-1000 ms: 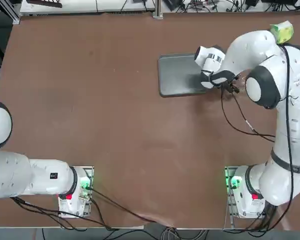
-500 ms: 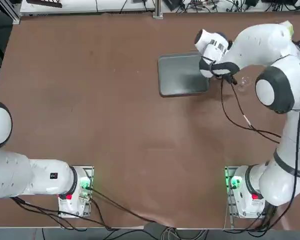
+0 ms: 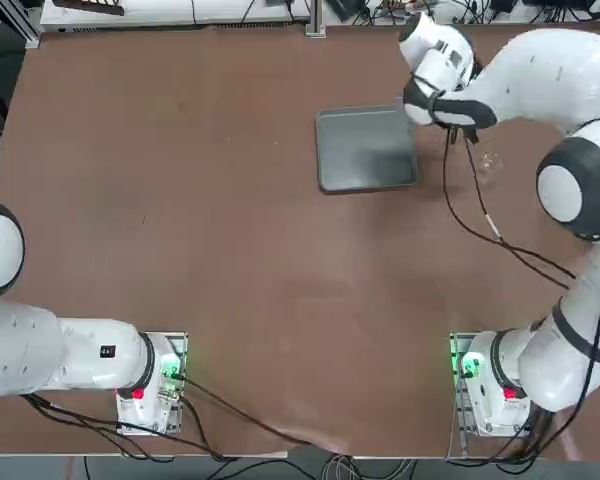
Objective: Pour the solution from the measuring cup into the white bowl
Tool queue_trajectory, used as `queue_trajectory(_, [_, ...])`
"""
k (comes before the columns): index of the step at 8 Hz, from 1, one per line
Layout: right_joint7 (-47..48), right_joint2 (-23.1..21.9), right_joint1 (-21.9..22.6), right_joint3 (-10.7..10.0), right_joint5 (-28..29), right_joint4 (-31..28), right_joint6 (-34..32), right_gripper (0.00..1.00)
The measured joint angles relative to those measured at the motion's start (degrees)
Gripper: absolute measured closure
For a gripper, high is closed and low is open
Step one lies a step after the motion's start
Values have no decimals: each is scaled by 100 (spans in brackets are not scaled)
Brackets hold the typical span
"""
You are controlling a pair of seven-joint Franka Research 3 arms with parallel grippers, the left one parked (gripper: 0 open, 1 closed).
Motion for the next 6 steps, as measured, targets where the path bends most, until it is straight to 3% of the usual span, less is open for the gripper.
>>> queue_trajectory(2, [-1935,-397,-262,-34,375,233,-19,0])
queue_trajectory(6, [-5855,-484,-1100,-77,1323,985,-53,0])
